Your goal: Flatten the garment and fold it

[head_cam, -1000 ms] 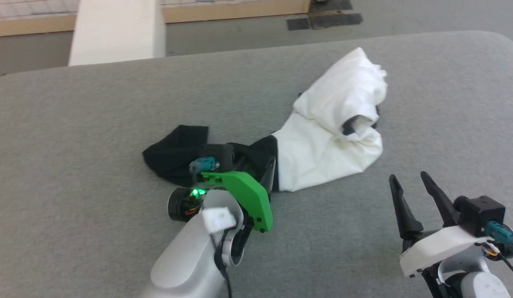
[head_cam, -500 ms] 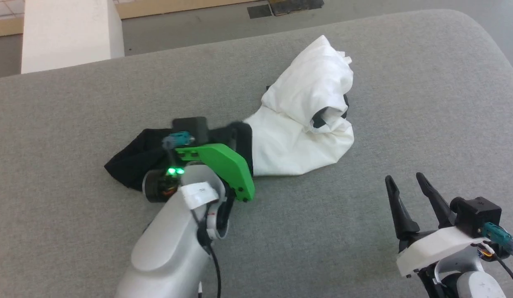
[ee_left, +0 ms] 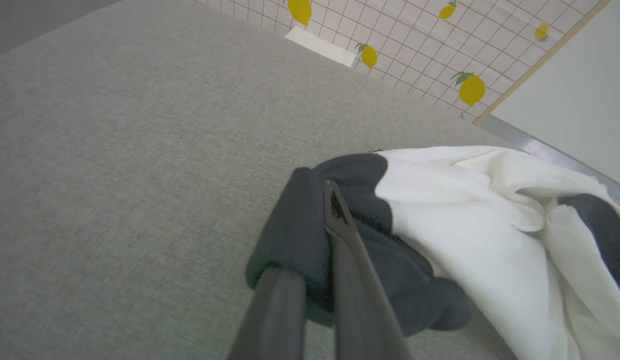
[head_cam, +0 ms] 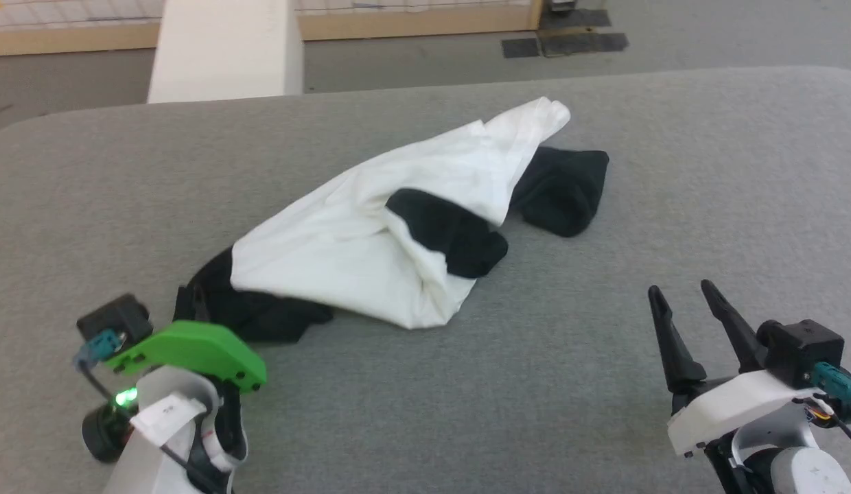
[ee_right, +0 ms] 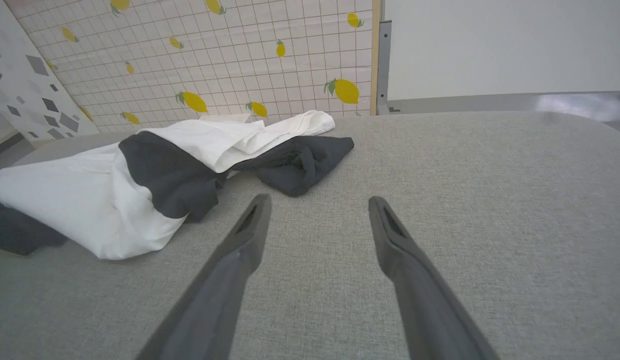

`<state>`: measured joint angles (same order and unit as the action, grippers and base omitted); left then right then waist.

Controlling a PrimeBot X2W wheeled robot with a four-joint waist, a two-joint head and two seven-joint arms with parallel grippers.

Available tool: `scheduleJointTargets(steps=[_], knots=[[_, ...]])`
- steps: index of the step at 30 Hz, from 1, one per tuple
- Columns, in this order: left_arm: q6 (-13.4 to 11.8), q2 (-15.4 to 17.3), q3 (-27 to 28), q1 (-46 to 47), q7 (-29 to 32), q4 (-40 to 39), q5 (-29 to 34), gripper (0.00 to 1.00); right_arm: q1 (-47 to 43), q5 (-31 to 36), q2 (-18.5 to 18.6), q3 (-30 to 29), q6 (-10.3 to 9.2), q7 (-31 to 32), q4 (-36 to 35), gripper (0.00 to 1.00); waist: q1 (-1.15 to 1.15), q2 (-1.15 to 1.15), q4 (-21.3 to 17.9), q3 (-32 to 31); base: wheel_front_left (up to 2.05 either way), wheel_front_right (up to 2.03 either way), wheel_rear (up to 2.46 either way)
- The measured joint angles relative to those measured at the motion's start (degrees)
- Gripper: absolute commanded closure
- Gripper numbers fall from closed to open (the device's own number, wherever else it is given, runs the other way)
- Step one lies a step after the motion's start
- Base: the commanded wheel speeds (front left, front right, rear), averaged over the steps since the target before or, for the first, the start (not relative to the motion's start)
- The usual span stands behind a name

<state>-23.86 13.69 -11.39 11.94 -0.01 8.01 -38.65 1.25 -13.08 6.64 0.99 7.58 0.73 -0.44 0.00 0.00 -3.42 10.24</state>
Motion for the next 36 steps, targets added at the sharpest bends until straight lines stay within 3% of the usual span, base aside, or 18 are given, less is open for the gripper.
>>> scheduleJointTargets(steps=[1, 2, 3, 8, 14, 25, 28, 29, 36], knots=[[-0.25, -0.04, 0.48, -0.81, 0.24, -0.04, -0.51, 1.00, -0.03, 0.01, 0.09, 0.18, 0.00, 0.33, -0.14, 0.00, 0.00, 0.00, 0.55, -0.15, 0.00, 0.00, 0.00], [-0.35, -0.15, 0.78, -1.70, 0.27, -0.16, -1.27, 0.72, -0.06, 0.01, 0.16, 0.47, 0.00, 0.59, -0.33, 0.00, 0.00, 0.00, 1.23, -0.33, 0.00, 0.00, 0.00], [-0.26, -0.22, 0.78, -2.45, 0.37, -0.34, -1.92, 0.00, -0.05, 0.05, 0.26, 0.88, 0.00, 0.90, -0.51, 0.00, 0.00, 0.00, 1.90, -0.48, 0.00, 0.00, 0.00], [2.64, -2.09, 0.60, -4.02, -2.65, -1.91, -3.32, 0.00, 1.45, 0.19, 1.69, 4.01, -0.01, 3.01, -0.31, 0.00, 0.00, 0.00, 4.69, -0.77, 0.00, 0.00, 0.00], [6.53, -3.21, 0.34, -5.09, -10.95, -2.61, -2.53, 0.00, 9.84, 0.53, 4.38, 9.81, 0.00, 7.43, 3.96, 0.00, 0.00, 0.00, 8.14, 0.20, 0.00, 0.00, 0.00], [11.24, -8.83, 3.04, -4.77, -14.67, -5.17, 7.28, 0.00, 20.50, -3.04, 8.02, 15.10, -0.01, 21.50, 15.47, 0.00, 0.00, 0.00, 15.58, 4.00, 0.00, 0.00, 0.00], [12.16, -10.06, 4.01, -4.80, -14.72, -6.32, 9.16, 0.00, 21.39, -4.41, 8.83, 15.58, 0.00, 23.01, 15.74, 0.83, 0.00, 0.00, 17.28, 5.35, 0.00, 0.00, 0.00], [12.29, -10.22, 4.15, -4.82, -14.72, -6.42, 9.36, 0.00, 21.42, -4.66, 8.96, 15.58, 0.00, 23.19, 15.73, 1.00, 0.00, 0.00, 17.64, 5.69, 0.00, 0.00, 0.00], [13.24, -10.56, 5.69, -4.88, -14.72, -6.25, 9.92, 0.00, 20.90, -5.49, 9.32, 14.30, 0.00, 19.73, 13.51, 1.00, 0.00, 0.00, 18.16, 6.98, 0.00, 0.00, 0.00]])
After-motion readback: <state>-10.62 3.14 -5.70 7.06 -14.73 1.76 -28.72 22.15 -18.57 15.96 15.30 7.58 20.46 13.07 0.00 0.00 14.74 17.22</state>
